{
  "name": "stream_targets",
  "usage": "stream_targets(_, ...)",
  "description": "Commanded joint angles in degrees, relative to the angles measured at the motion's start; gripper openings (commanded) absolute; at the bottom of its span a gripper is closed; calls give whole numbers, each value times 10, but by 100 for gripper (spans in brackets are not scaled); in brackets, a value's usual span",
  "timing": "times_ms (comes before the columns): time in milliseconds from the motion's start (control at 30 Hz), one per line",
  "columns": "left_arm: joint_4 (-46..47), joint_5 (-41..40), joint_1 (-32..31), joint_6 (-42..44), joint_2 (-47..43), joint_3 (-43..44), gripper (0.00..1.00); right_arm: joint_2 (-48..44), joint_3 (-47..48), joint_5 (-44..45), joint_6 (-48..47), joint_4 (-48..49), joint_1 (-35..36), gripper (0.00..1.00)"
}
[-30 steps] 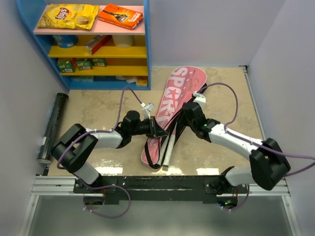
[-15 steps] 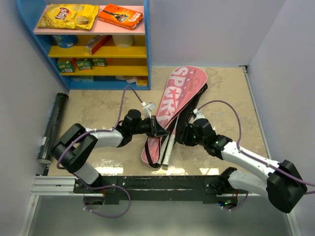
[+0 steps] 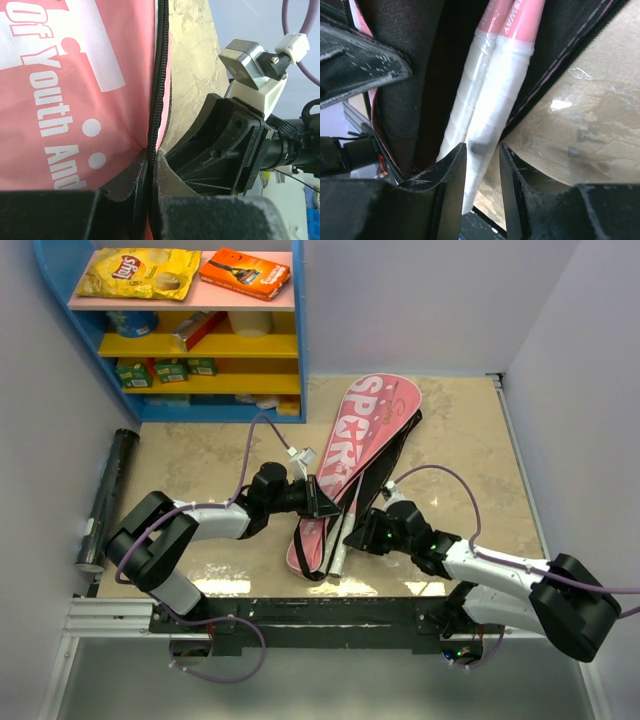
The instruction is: Pack up the badminton gear
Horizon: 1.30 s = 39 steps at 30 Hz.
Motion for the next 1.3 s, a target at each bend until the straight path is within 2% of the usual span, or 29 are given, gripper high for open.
stream_targets(0,34,3,0,11,-24,15,0,10,-10,1,31,90,5,35)
stream_targets(167,36,7,-1,8,-26,13,0,32,-10,7,46,130,9,29)
stream_targets(433,57,15,-1,-10,-28,4,0,135,14,-3,56,223,17,25)
stream_targets(567,55,14,0,-8,-31,1,0,136,24,2,54,223,23,25)
stream_targets(733,44,12,0,2,-31,-2,0,57,39,56,22,96,23,41)
stream_targets(867,49,11,0,3,-30,-6,0,-35,63,117,6,-1,23,45)
stream_targets(967,50,12,0,4,-26,-7,0,-63,83,211,-2,-108,19,49)
stream_targets(1000,54,13,-1,3,-26,-7,0,-66,89,230,-6,-157,15,49)
stream_targets(1067,57,16,-1,3,-21,-7,0,-59,103,265,-7,-188,0,49)
stream_targets(1267,65,20,0,0,-17,-7,0,48,137,272,-25,-197,-27,49)
